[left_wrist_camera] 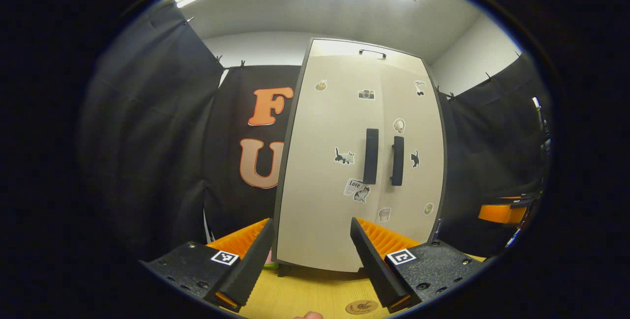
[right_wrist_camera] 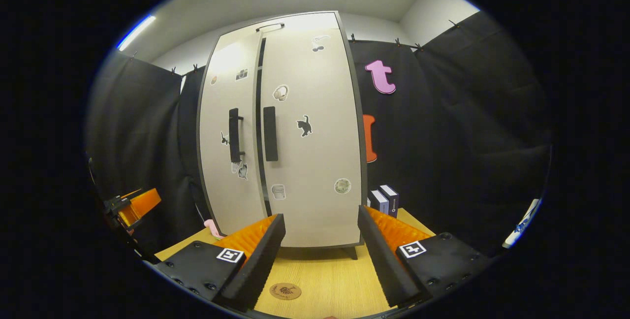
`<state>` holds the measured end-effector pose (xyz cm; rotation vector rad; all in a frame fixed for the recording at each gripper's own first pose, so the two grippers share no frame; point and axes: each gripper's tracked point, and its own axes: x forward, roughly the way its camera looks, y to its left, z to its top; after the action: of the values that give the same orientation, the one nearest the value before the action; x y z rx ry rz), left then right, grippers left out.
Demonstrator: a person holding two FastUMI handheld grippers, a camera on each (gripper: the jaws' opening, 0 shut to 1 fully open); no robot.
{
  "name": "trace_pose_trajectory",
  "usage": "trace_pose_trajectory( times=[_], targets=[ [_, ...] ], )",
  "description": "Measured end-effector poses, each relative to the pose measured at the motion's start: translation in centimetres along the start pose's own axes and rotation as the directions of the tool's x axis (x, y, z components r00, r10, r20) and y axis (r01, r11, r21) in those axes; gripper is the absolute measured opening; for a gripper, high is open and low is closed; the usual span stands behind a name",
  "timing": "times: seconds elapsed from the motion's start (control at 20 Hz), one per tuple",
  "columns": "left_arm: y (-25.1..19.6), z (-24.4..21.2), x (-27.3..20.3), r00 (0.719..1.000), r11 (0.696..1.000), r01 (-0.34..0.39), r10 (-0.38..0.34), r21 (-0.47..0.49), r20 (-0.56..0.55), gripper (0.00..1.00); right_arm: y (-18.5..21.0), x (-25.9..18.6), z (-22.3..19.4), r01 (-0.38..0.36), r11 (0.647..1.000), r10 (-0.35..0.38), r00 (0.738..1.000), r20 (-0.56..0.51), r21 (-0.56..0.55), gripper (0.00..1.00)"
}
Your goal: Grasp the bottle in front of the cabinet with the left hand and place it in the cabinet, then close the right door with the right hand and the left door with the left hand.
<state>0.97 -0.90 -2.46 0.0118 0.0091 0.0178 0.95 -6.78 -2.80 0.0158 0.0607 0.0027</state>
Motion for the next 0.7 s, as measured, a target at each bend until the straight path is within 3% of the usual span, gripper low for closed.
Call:
trace_pose_trajectory(
  times=[0.7],
  targets=[
    [-1.2,-0.4,-0.4,1.000,1.000,0.022,-0.022,-0.010,-0.011,0.94,-0.2,-0.4,0.4,-0.005,1.000,0.005,1.000,0.013,-0.007,0.98]
  ],
)
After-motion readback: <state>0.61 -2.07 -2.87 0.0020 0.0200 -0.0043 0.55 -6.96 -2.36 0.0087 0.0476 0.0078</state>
